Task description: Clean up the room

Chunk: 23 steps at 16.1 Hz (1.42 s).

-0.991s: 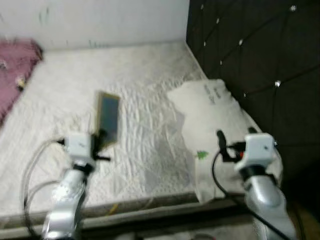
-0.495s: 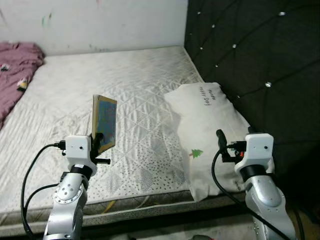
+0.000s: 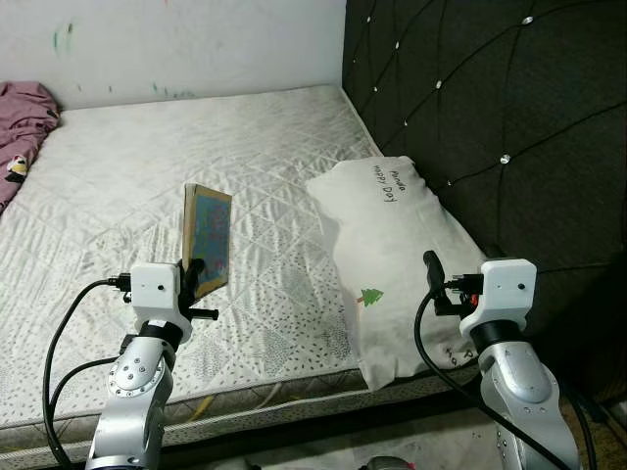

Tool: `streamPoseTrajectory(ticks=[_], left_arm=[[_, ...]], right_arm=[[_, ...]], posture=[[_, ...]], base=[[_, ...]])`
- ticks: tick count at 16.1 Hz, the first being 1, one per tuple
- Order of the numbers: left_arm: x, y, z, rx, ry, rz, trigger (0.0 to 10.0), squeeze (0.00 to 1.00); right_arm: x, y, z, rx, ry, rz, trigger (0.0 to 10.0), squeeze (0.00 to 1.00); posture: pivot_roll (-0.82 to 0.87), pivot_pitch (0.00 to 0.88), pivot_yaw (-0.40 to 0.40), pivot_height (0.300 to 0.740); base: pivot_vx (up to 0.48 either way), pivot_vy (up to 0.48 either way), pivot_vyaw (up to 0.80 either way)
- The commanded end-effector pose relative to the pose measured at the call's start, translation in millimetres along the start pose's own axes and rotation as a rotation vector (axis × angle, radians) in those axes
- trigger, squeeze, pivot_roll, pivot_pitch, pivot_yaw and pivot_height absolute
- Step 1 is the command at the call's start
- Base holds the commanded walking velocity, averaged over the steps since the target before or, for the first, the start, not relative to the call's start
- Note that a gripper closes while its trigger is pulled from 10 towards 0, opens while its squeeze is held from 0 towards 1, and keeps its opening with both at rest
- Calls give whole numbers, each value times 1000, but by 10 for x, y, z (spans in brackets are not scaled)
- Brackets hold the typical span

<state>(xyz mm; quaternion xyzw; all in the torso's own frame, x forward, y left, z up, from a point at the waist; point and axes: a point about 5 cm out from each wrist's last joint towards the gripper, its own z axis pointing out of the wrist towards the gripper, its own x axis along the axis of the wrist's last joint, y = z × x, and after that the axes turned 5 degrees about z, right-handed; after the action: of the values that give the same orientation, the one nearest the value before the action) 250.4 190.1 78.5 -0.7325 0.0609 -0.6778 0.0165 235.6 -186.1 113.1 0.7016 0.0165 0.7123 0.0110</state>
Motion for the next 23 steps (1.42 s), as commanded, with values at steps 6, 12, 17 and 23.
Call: streamPoseTrajectory(ticks=[6,12,17,23], left_arm=[[97,-55,62,26,36,-12,10000,0],[62,-60,41,44,14,-51,10000,0],[63,-69,41,54,13,-48,10000,0],[77,-41,26,16,24,-80,10000,0]], right_arm=[[41,-16,71,13,17,-3,10000,0],[50,-37,73,30,19,-3,10000,0],[52,-39,77,35,19,-3,10000,0],[35,-40,96,48,12,-8,10000,0]], posture=[[-102,0,39,740],[-107,0,36,722],[-106,0,36,687],[-100,0,25,677]], base=[[0,0,0],[0,0,0],[0,0,0],[0,0,0]])
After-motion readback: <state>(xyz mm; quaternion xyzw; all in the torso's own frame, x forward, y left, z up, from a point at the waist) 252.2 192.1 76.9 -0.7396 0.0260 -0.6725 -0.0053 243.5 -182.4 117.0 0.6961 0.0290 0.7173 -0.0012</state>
